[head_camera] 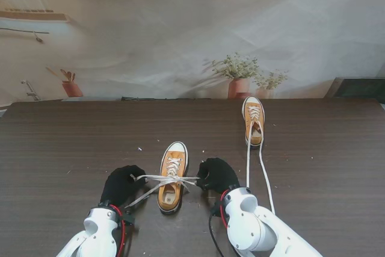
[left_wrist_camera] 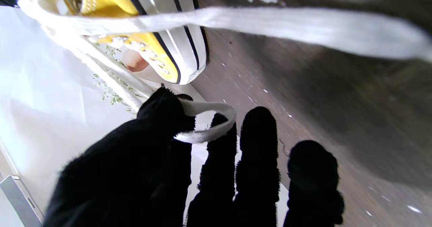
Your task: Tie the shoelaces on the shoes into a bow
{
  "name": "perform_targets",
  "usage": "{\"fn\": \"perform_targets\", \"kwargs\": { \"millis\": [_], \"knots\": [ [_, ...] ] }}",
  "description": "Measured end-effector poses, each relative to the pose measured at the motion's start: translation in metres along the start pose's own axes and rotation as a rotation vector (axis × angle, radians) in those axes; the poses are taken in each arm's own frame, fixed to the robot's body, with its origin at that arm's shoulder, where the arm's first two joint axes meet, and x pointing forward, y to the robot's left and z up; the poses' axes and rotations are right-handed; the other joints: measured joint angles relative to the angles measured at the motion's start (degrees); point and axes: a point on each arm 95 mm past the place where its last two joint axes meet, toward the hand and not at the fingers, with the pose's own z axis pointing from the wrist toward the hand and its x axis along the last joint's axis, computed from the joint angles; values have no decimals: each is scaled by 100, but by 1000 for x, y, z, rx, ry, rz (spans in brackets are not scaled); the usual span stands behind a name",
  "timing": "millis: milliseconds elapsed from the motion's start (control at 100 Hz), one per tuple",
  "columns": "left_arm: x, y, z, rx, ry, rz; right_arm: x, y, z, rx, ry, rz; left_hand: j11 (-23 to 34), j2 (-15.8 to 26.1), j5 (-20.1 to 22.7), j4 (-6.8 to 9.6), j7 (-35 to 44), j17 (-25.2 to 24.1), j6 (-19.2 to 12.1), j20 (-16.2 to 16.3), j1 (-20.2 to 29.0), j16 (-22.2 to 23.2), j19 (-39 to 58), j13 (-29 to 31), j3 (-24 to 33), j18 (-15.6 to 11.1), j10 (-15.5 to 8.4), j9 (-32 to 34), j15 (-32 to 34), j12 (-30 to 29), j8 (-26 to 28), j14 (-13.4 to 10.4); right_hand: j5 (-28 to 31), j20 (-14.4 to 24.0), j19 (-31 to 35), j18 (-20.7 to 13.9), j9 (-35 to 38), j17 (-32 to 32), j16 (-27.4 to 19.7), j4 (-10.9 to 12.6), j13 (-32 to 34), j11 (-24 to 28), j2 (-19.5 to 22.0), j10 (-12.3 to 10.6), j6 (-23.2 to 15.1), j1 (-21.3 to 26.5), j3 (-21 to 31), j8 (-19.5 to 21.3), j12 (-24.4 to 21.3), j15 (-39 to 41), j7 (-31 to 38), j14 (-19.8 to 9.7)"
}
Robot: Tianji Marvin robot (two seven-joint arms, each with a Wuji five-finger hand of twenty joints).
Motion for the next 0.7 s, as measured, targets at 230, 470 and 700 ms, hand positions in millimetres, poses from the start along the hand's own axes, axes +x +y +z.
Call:
{"fn": "perform_targets", "kwargs": {
  "millis": [230,470,700],
  "knots": [
    [-4,-4,-5,13,-22,33,-1,0,0,-1,-6,1,67,149,-154,-57,22,8,4,0,-29,0,3,2,-7,0,-34,-98,0,137,357,-2,0,-1,0,-1,0,0,0,0,0,0,6,0,0,0,-1,0,0,0,-1,0],
    [-9,-8,-6,91,-30,19,-2,-3,-1,5,-9,5,70,-326,516,-165,94,76,17,3,-693,-64,15,61,998,8,-149,543,0,-77,-377,133,-62,-2,0,-1,0,-2,0,0,0,0,112,0,-71,0,-118,7,0,0,-62,0],
    [-10,-9,-6,122,-49,56,-6,-6,-2,-13,-18,-13,-148,-457,738,-168,69,77,7,8,-757,-79,15,136,1090,9,-454,915,-60,-154,-731,140,-62,-2,0,-1,1,-52,0,0,0,0,168,0,-245,-3,-244,-617,0,0,-142,67]
  ]
}}
